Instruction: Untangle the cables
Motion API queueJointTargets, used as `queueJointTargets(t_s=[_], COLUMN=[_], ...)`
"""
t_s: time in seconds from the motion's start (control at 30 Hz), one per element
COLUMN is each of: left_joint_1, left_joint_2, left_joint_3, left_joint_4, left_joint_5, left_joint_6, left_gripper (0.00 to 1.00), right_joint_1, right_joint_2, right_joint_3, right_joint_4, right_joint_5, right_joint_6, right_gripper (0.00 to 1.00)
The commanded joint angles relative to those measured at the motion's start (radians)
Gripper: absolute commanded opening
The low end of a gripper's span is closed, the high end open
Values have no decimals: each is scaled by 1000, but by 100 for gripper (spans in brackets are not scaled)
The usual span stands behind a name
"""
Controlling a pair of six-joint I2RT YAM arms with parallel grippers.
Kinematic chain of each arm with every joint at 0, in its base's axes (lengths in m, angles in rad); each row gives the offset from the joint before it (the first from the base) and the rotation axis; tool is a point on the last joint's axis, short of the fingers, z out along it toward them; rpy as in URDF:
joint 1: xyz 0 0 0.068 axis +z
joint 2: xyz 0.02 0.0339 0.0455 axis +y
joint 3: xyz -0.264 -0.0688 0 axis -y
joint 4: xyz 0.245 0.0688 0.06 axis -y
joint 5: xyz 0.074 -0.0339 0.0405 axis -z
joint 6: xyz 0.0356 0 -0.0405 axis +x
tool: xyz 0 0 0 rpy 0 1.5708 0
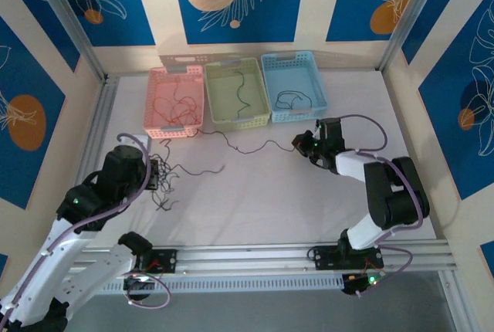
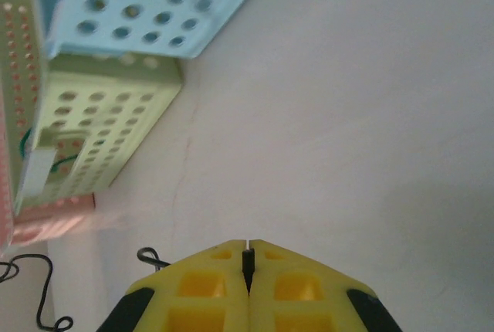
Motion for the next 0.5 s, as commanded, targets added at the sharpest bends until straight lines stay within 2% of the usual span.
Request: queueJointTargets(t_s=[0.0, 0.13, 0.23, 0.37, 0.47], left_joint_1=[7, 7, 7, 8, 7], left_joint_2=[4, -1, -7, -8, -10], left_joint_3=[-8, -19, -25, -36, -44], left_joint_4=[9, 1, 11, 19, 26], left_joint_5=[70, 79, 101, 107, 112], left_joint_6=[28, 41, 47, 48, 49], left_gripper=[0, 0, 0, 0, 0], right_joint_1=[31, 42, 20, -14, -23], right_joint_2=[-156, -305, -355, -365, -323], right_joint_3=[67, 173, 291, 439, 583], right_joint_4=[-161, -410, -579, -692, -782], right_joint_5=[45, 172, 280, 374, 510], right_joint_6=[-136, -253, -314, -389, -452], right_gripper=[0, 0, 0, 0, 0])
